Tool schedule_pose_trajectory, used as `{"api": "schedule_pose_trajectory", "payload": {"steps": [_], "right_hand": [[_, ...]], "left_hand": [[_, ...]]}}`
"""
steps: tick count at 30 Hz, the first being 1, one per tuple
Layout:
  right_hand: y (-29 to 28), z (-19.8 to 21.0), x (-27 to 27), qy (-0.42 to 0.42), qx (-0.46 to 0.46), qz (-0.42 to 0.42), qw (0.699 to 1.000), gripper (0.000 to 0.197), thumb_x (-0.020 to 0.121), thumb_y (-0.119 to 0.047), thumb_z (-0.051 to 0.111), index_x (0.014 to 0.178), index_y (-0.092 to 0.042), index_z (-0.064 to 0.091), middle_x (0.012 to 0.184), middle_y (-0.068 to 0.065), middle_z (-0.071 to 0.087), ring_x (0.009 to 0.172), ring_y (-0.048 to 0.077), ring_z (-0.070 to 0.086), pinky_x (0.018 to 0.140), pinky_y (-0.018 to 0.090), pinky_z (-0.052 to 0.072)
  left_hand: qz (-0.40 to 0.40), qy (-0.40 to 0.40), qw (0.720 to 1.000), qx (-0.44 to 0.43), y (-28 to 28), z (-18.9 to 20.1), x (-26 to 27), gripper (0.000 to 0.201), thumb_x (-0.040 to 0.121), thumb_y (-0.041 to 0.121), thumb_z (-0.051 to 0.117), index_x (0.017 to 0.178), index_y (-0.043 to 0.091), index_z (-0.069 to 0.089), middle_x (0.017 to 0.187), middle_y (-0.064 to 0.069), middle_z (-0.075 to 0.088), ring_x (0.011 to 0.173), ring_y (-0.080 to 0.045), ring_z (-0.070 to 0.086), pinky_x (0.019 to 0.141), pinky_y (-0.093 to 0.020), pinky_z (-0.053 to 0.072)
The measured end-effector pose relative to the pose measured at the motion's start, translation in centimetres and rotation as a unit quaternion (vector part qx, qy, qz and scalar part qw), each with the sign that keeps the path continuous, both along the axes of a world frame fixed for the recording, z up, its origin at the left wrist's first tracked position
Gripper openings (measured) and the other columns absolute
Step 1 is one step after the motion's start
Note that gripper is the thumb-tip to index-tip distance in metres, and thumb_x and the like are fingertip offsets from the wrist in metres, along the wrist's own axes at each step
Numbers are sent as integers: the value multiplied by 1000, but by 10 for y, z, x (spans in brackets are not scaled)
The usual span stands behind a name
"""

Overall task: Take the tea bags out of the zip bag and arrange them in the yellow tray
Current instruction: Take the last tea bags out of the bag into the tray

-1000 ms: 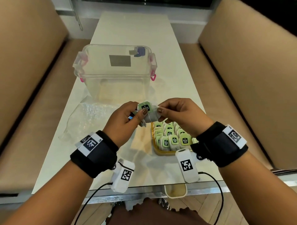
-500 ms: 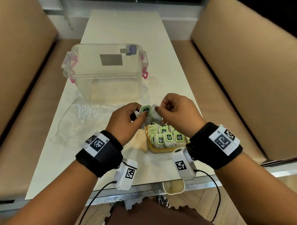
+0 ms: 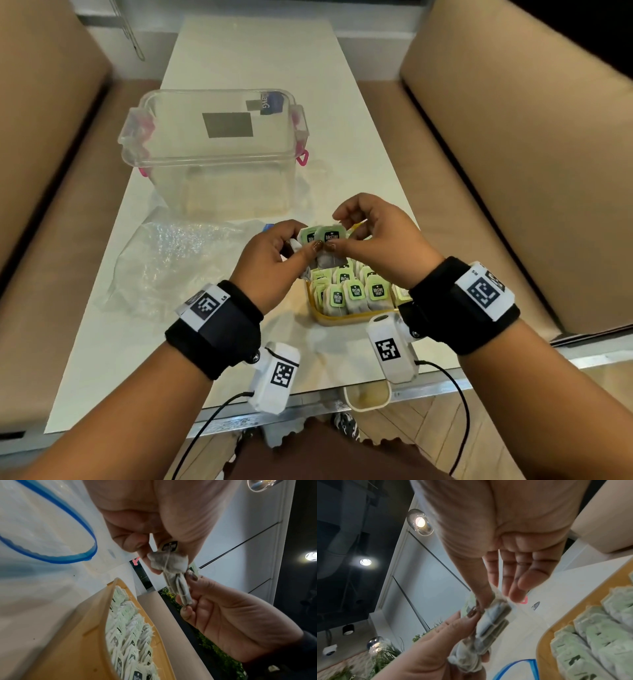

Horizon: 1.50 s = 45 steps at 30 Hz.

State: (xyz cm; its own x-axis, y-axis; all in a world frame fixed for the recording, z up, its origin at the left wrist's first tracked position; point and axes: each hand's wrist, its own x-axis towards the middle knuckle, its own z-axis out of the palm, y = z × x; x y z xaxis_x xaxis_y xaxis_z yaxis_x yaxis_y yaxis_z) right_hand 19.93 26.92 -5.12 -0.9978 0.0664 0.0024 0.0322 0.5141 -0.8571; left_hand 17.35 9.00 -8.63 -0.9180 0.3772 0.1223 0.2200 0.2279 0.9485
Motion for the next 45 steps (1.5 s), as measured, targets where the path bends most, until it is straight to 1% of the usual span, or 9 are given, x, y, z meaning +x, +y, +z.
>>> {"api": "schedule_pose_trajectory", "payload": {"steps": [8, 13, 17, 20, 23, 31, 37, 41, 45], "right_hand": [[46, -3, 2, -39, 41, 10, 998, 13, 77, -10, 75, 79, -14, 63, 77, 18, 68, 65, 31, 62, 62, 41, 51], [88, -8, 17, -133, 162, 15, 978, 21, 76, -15, 77, 75, -23, 58, 69, 3, 61, 60, 14, 52, 61, 29, 41], [98, -20, 25, -193, 202, 28, 960, 22, 76, -16, 79, 78, -24, 59, 68, -2, 60, 60, 13, 52, 59, 26, 41], [98, -29, 29, -194, 245, 46, 949, 19, 75, -16, 78, 82, -22, 61, 70, -3, 60, 62, 13, 52, 57, 25, 40], [93, -36, 31, -193, 307, 68, 929, 18, 76, -18, 75, 89, -22, 63, 74, -7, 58, 68, 13, 52, 56, 23, 39], [88, -44, 33, -175, 436, 83, 879, 28, 78, -29, 72, 104, -24, 62, 88, -6, 57, 83, 17, 52, 64, 25, 33], [86, -23, 32, -120, 396, 56, 908, 34, 78, -30, 73, 108, -22, 60, 102, -5, 64, 90, 16, 58, 70, 26, 43], [63, 0, 27, -31, 244, 53, 968, 20, 82, -32, 70, 100, -23, 65, 91, -12, 66, 69, -5, 53, 61, 15, 36], [36, 3, 17, -49, 137, 98, 984, 16, 81, -27, 72, 95, -27, 65, 84, -12, 67, 68, 7, 60, 65, 18, 46]], "left_hand": [[-6, -9, 1000, -2, 6, -9, 0, 14, 81, 42, 62, 84, 29, 65, 75, 1, 65, 73, -33, 61, 71, -50, 53], [-13, -3, 1000, -24, 4, -23, 1, 32, 79, 49, 59, 90, 20, 66, 77, -7, 66, 70, -31, 62, 70, -50, 53], [-12, -11, 999, -35, 6, -30, 2, 23, 84, 40, 63, 94, 20, 67, 76, -4, 66, 69, -32, 60, 68, -46, 53], [-8, -16, 999, -47, 8, -36, 1, 15, 89, 29, 64, 100, 18, 67, 79, -7, 67, 70, -32, 59, 70, -46, 54], [-5, -28, 998, -47, 9, -37, 1, 24, 87, 34, 64, 104, 17, 66, 81, -11, 66, 71, -32, 60, 71, -46, 54], [-10, -29, 999, -45, 12, -33, 2, 13, 89, 29, 65, 98, 20, 67, 78, -9, 66, 71, -36, 59, 70, -47, 53], [-16, -45, 998, -43, 14, -30, 3, 35, 74, 57, 61, 91, 27, 66, 76, -14, 65, 72, -36, 61, 73, -52, 53], [-35, -31, 997, -59, 20, -22, 7, 15, 82, 41, 65, 87, 27, 67, 79, -5, 67, 73, -31, 60, 72, -48, 53], [-62, -26, 996, -65, 25, -17, 10, 14, 86, 36, 65, 89, 22, 69, 81, -10, 68, 75, -32, 61, 69, -45, 51]]}}
